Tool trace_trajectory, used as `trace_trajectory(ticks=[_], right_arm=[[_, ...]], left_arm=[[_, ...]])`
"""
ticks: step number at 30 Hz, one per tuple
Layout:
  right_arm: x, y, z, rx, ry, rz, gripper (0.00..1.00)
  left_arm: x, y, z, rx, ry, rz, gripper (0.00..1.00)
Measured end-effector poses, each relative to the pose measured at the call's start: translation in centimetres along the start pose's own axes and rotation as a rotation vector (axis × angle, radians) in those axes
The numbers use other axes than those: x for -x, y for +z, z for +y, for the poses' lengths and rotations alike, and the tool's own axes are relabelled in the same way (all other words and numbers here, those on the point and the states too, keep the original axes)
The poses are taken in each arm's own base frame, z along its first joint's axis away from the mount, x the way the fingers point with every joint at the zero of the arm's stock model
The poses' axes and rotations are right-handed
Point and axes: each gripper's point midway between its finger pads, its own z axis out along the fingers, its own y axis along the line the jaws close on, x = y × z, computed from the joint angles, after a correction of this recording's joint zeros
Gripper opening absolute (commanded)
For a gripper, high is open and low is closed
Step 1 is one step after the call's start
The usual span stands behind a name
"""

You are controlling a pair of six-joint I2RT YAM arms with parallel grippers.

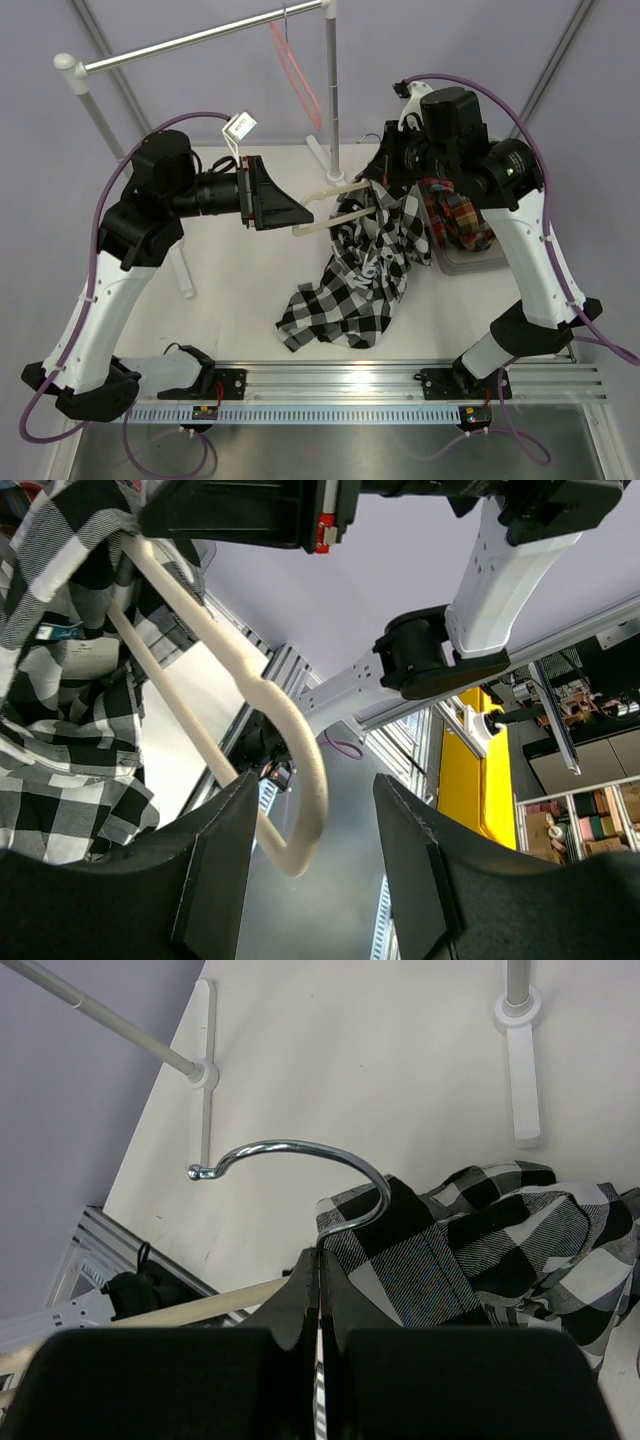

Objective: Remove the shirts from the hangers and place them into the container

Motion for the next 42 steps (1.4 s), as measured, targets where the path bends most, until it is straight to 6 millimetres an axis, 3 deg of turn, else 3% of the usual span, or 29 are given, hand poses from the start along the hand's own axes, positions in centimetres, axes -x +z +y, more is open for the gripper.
trace_trajectory(ticks=[1, 2, 6, 8, 9, 16, 17, 18, 20, 21, 23, 27, 30, 32, 35, 37, 39, 42], right_arm=[[0.1, 0.2, 0.0, -0.001, 0.0, 0.001, 0.0], [0.0, 0.4, 0.0, -0.002, 0.0, 0.005, 0.0], [-0.1, 0.7, -0.1, -0.007, 0.001, 0.017, 0.0], [-0.1, 0.6, -0.1, -0.009, 0.0, 0.016, 0.0], [-0.1, 0.6, -0.2, -0.015, 0.001, 0.016, 0.0], [-0.9, 0.2, -0.7, -0.038, 0.002, 0.051, 0.0], [-0.9, 0.1, -0.6, -0.036, 0.001, 0.053, 0.08], [-0.8, 0.0, -0.5, -0.032, 0.001, 0.052, 0.38], [-0.5, -0.3, 0.1, -0.006, 0.004, 0.051, 0.63], [-0.3, -0.4, 0.8, 0.019, -0.001, 0.043, 0.82], [-0.4, -0.9, 2.2, 0.066, -0.015, 0.039, 0.97], [-1.0, -2.5, 4.8, 0.168, -0.046, 0.043, 1.0], [-1.4, -4.2, 5.1, 0.196, -0.053, 0.027, 0.99], [-2.3, -5.1, 4.2, 0.174, -0.064, 0.015, 0.99], [-5.3, -5.5, 1.7, 0.103, -0.079, 0.043, 0.99], [-7.3, -5.0, 0.3, 0.068, -0.084, 0.08, 0.99], [-10.7, -3.7, -1.3, 0.037, -0.081, 0.157, 0.97], [-12.9, -1.2, -2.0, 0.029, -0.076, 0.223, 0.93]], left_arm=[[0.0, 0.0, 0.0, -0.001, 0.0, 0.002, 0.52], [-0.1, 0.0, 0.0, -0.002, 0.001, 0.003, 0.42], [-0.3, 0.0, 0.2, 0.006, 0.007, 0.01, 0.2], [-0.6, 0.0, 0.6, 0.023, 0.006, 0.019, 0.13], [-0.7, 0.0, 0.8, 0.035, 0.009, 0.021, 0.02], [-0.9, -0.7, 2.7, 0.162, 0.031, 0.007, 0.0], [-0.9, -0.8, 2.9, 0.185, 0.034, 0.003, 0.0], [-0.9, -0.9, 3.1, 0.204, 0.038, -0.001, 0.0], [-0.8, -1.3, 3.8, 0.255, 0.042, -0.013, 0.0], [-0.9, -1.5, 4.2, 0.281, 0.037, -0.014, 0.0], [-1.3, -1.8, 5.3, 0.339, 0.022, -0.011, 0.0], [-1.9, -2.7, 7.4, 0.454, 0.004, -0.014, 0.0], [-2.5, -3.2, 8.4, 0.508, -0.004, -0.018, 0.0], [-2.8, -3.6, 8.7, 0.528, -0.01, -0.016, 0.0], [-3.2, -4.2, 8.8, 0.555, -0.019, -0.01, 0.0], [-3.2, -4.7, 8.3, 0.563, -0.02, -0.011, 0.0], [-3.1, -5.3, 7.6, 0.564, -0.015, -0.019, 0.0], [-2.8, -6.0, 6.4, 0.547, -0.001, -0.045, 0.0]])
